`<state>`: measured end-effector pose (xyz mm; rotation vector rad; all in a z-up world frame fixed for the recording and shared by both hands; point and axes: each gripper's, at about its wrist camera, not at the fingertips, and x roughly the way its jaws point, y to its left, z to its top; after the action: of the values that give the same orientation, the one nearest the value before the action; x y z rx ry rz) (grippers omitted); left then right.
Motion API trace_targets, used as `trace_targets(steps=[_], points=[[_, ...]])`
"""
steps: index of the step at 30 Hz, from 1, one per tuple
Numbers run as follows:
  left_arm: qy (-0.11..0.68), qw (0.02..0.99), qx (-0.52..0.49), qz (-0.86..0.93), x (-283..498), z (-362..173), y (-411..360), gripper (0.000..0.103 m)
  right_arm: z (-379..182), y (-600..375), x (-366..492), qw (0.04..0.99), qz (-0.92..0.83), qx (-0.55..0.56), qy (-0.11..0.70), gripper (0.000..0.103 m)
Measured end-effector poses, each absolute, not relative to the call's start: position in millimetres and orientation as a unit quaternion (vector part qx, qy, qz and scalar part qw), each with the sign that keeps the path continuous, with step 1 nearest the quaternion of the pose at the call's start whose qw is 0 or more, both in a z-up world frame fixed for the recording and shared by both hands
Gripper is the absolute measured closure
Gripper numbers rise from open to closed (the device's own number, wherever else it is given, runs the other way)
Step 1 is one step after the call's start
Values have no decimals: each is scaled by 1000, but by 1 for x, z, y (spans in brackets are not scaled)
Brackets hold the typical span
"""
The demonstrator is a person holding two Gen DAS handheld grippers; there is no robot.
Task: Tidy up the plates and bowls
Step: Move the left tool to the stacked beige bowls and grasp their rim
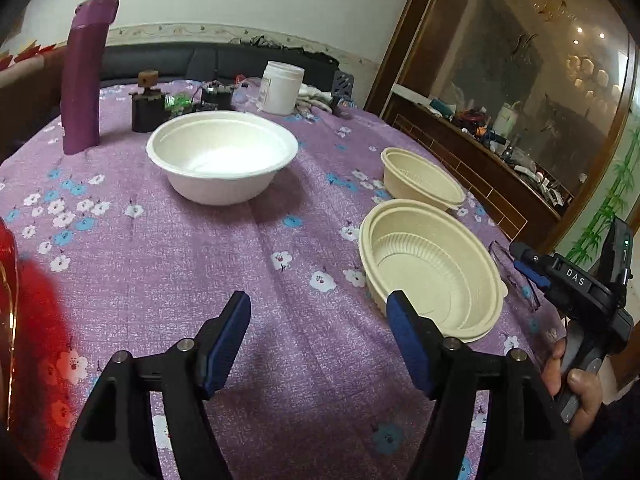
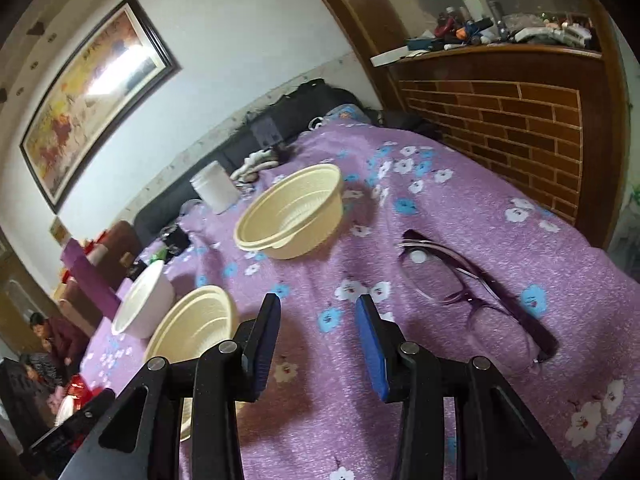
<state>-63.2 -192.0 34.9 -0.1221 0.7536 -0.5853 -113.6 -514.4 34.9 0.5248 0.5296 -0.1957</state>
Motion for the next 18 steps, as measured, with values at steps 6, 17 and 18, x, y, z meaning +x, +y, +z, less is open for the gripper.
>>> trace_targets(steps=[6, 17, 18], points=[[374, 892, -49, -250, -59, 32, -193, 27, 44, -517, -138, 936, -125, 262, 198, 61], [373, 895, -12, -242, -67, 32, -187, 27, 59, -509, -142, 917, -290, 201, 186, 61], [369, 897, -9, -242, -69, 33, -186, 27, 60, -505, -138, 913, -309, 184, 190, 61]])
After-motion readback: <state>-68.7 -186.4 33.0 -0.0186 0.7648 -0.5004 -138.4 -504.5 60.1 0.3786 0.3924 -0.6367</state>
